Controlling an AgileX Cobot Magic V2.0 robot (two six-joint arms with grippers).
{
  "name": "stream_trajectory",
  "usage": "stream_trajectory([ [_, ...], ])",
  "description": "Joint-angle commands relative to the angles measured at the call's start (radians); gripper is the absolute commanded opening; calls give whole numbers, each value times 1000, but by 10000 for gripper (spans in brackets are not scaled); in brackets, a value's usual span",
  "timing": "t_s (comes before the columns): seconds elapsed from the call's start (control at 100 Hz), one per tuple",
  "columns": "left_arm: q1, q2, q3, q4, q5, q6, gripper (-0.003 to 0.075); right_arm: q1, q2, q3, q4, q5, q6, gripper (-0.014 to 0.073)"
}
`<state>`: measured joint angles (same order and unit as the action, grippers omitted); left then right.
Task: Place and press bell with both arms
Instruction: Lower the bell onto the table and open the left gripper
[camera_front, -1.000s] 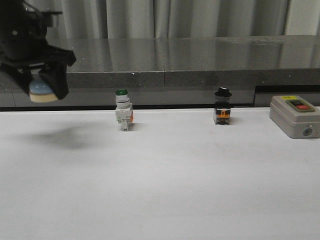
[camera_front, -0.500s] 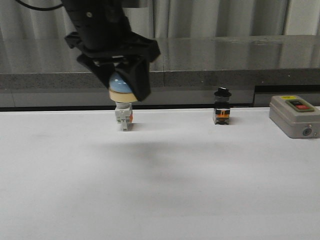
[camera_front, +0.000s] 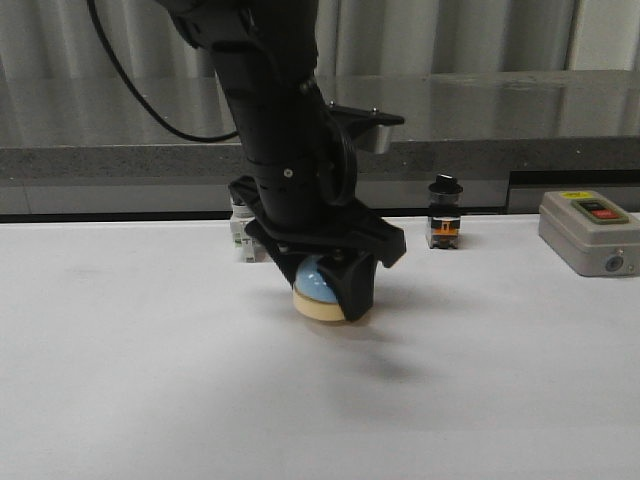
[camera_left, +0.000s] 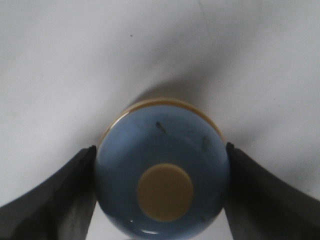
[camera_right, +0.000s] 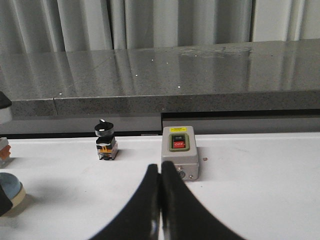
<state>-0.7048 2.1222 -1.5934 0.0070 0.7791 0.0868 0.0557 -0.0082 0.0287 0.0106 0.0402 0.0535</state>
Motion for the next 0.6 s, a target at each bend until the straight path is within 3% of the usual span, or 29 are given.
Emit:
stream_trajectory([
  [0.0, -7, -34, -32, -7, -44, 0, 10, -5, -16, -16, -11, -84, -13, -60],
  [0.17, -7, -12, -32, -15, -44, 2, 51, -5, -16, -16, -11, -84, -13, -60],
  [0.29, -7, -10, -32, -25, -42, 4, 251, -5, -16, -16, -11, -84, -13, -60],
  [0.42, -7, -10, -33, -35, -40, 4, 565, -5, -16, -16, -11, -84, -13, -60],
  [0.49, -7, -10, -33, -35, -40, 4, 652, -5, -16, -16, -11, -84, -13, -60],
  [0.59, -7, -18, -33, -35, -40, 4, 672, -5, -16, -16, -11, -84, -13, -60],
])
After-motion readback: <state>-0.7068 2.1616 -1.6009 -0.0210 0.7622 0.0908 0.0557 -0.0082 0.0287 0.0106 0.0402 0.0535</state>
